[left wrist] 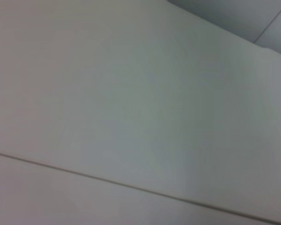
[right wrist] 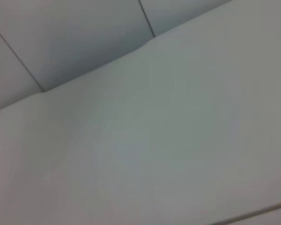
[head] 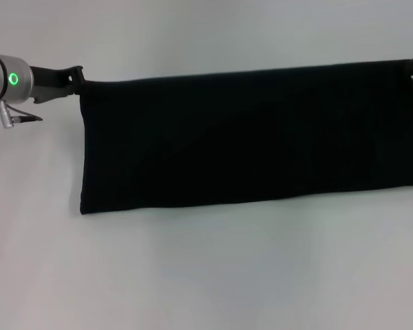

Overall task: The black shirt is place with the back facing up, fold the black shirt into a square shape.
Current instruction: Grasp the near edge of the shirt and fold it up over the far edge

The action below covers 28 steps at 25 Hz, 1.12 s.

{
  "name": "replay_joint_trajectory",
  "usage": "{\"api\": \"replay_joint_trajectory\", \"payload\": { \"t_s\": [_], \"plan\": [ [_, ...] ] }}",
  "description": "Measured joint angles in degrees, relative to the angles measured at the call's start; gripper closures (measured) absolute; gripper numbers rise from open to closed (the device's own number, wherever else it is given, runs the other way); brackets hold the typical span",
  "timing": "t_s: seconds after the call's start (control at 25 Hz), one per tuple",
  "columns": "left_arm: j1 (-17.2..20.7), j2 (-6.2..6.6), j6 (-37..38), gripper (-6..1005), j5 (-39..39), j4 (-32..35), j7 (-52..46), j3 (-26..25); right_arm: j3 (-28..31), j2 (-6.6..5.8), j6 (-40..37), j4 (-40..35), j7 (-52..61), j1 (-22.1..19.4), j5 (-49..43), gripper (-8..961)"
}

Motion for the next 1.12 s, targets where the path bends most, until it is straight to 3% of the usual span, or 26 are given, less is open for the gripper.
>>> {"api": "replay_joint_trajectory", "payload": {
  "t_s": [0.44,0.56,1.12],
  "plan": [
    [-0.3,-0.52,-4.5,994,1.1,-2.1,-0.8,0.5,-6.5,1.27,10.0,3.1,-0.6,2.3,-0.3,913],
    [-0.1,-1.17,-4.9,994,1.1,-2.0,-0.5,0.6,-7.2,1.59,11.2,3.4,-0.6,2.3,-0.3,915],
    [-0.4,-2.9,-7.1,994,1.2,-1.6,2.0,0.6,-8.6,1.61,13.6,4.5,-0.6,2.7,-0.3,869]
  ]
}}
